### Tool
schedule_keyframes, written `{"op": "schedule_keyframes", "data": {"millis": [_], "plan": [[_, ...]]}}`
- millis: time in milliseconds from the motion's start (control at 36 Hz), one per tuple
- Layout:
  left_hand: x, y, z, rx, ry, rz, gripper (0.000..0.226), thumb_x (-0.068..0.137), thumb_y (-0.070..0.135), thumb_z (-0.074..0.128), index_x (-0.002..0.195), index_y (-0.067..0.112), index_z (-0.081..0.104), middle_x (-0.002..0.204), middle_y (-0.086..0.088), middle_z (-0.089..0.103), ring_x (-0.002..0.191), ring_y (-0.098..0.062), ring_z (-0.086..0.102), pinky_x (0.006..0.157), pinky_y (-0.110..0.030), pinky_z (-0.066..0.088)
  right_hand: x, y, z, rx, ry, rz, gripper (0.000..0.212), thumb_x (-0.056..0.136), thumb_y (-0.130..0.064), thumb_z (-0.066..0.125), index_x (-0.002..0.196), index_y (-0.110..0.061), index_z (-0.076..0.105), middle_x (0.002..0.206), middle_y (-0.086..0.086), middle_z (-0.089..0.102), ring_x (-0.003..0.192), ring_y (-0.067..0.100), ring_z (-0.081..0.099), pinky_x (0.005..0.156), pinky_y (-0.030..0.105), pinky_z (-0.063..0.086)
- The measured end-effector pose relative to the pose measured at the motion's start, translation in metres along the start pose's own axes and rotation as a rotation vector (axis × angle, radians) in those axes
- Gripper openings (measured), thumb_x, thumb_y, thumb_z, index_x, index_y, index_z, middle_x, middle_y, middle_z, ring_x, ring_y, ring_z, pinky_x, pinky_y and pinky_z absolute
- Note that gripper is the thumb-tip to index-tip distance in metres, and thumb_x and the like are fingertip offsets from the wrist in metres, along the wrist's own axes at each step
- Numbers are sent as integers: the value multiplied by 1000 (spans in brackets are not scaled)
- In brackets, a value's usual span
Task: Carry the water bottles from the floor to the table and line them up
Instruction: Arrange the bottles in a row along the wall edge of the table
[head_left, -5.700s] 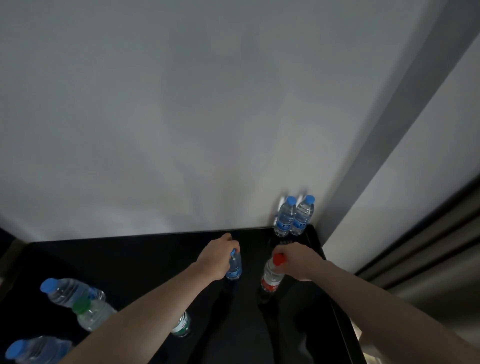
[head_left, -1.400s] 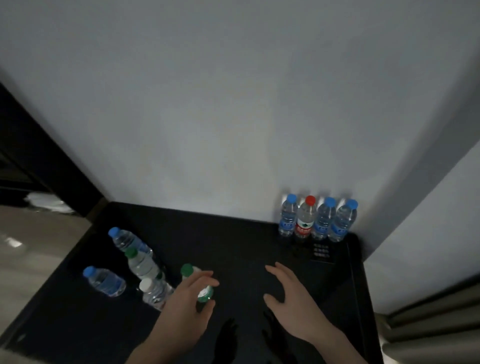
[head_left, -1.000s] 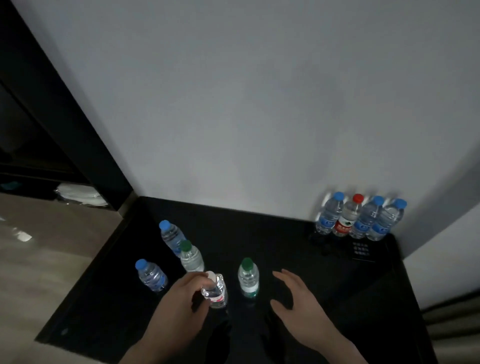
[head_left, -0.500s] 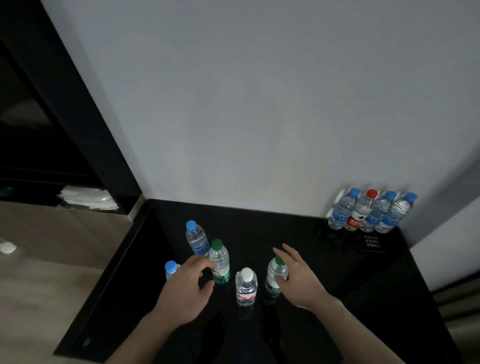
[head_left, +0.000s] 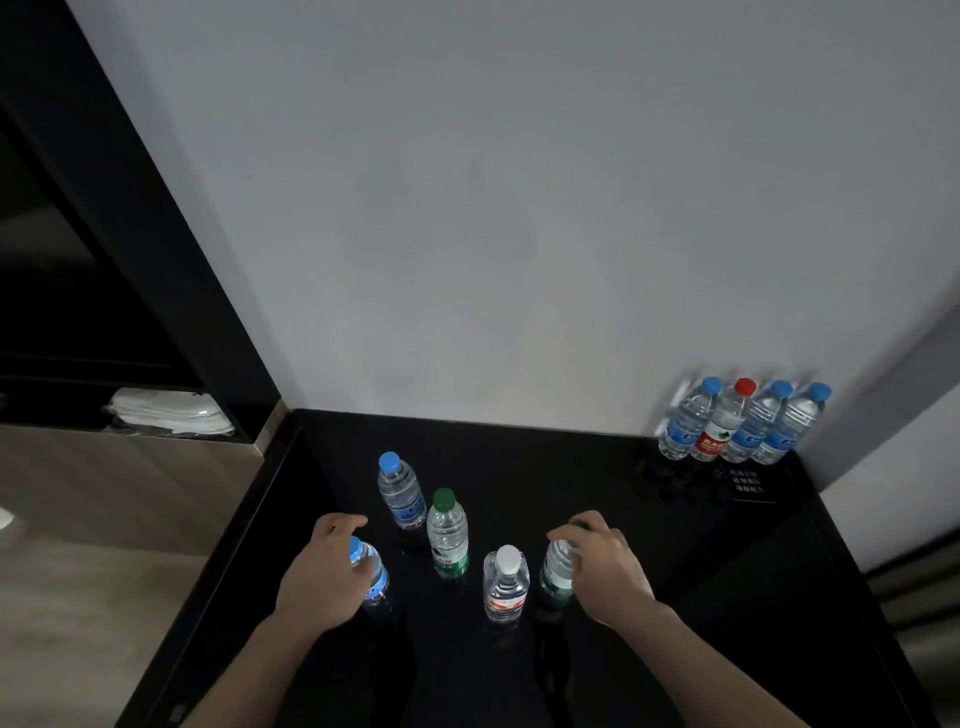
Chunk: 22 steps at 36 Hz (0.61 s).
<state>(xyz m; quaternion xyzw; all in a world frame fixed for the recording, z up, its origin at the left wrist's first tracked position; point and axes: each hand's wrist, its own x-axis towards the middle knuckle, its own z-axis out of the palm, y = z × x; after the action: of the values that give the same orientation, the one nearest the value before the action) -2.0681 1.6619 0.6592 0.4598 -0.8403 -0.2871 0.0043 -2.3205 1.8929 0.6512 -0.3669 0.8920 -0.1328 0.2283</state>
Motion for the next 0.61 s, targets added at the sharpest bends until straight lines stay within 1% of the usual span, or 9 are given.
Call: {"op": "schedule_keyframes", "data": {"millis": [83, 139, 194, 250, 361, 417, 472, 528, 611], "plan": [[-3, 3, 1, 19, -4, 29, 48, 95, 25, 61, 141, 27, 47, 147, 10, 36, 99, -9, 62, 76, -23, 50, 3, -2, -4, -14, 2, 34, 56, 89, -1, 54, 130, -39, 56, 127, -9, 39, 110, 15, 43, 90, 26, 48], [-9, 13, 6, 6, 17, 109, 44, 93, 27, 63, 135, 32, 50, 142, 15, 39, 96, -4, 60, 80, -23, 52, 3, 0, -6, -26, -6, 50, 51, 90, -4, 57, 130, -36, 54, 125, -6, 39, 109, 16, 45, 91, 26, 48], [-17, 28, 16, 3, -14, 219, 42, 92, 32, 64, 132, 37, 51, 137, 21, 38, 89, 3, 58, 81, -20, 53, 3, 2, -7, 1, -5, 69, 42, 94, -9, 57, 129, -32, 55, 123, -5, 39, 104, 17, 52, 87, 27, 51], [-24, 44, 30, 6, -71, 335, 45, 92, 35, 63, 134, 40, 47, 139, 23, 35, 92, 3, 58, 85, -19, 52, 2, 4, -7, 31, 10, 84, 36, 98, -12, 55, 129, -30, 57, 121, -5, 39, 97, 18, 58, 80, 27, 54], [-25, 71, 50, -5, -102, 434, 55, 94, 35, 60, 144, 39, 36, 147, 21, 32, 113, -5, 57, 93, -24, 50, -3, 5, -5, 18, -1, 83, 53, 93, 0, 53, 137, -30, 54, 127, -7, 43, 105, 19, 60, 83, 26, 54], [-22, 81, 56, 12, -117, 474, 60, 97, 34, 57, 149, 39, 29, 153, 18, 27, 125, -8, 51, 99, -27, 47, -5, 1, -3, 15, -29, 67, 62, 90, 6, 51, 140, -30, 53, 131, -8, 44, 109, 19, 59, 83, 26, 53], [-17, 88, 61, 42, -127, 508, 58, 99, 34, 53, 151, 39, 28, 156, 16, 25, 134, -10, 45, 104, -29, 45, -8, -3, -2, 2, -46, 51, 67, 87, 10, 50, 140, -31, 53, 136, -8, 45, 115, 18, 57, 86, 24, 52], [-13, 92, 65, 79, -138, 535, 54, 101, 33, 51, 151, 39, 32, 156, 15, 30, 136, -10, 43, 105, -30, 44, -9, -5, -2, -10, -50, 37, 69, 85, 11, 50, 140, -32, 53, 140, -7, 45, 122, 17, 55, 91, 24, 50], [-8, 92, 72, 93, -175, 535, 49, 101, 30, 50, 148, 39, 39, 144, 12, 49, 127, -11, 51, 98, -29, 45, -10, -2, -5, -15, -51, 18, 67, 86, 10, 52, 139, -31, 54, 140, -6, 47, 124, 17, 53, 96, 26, 49]]}}
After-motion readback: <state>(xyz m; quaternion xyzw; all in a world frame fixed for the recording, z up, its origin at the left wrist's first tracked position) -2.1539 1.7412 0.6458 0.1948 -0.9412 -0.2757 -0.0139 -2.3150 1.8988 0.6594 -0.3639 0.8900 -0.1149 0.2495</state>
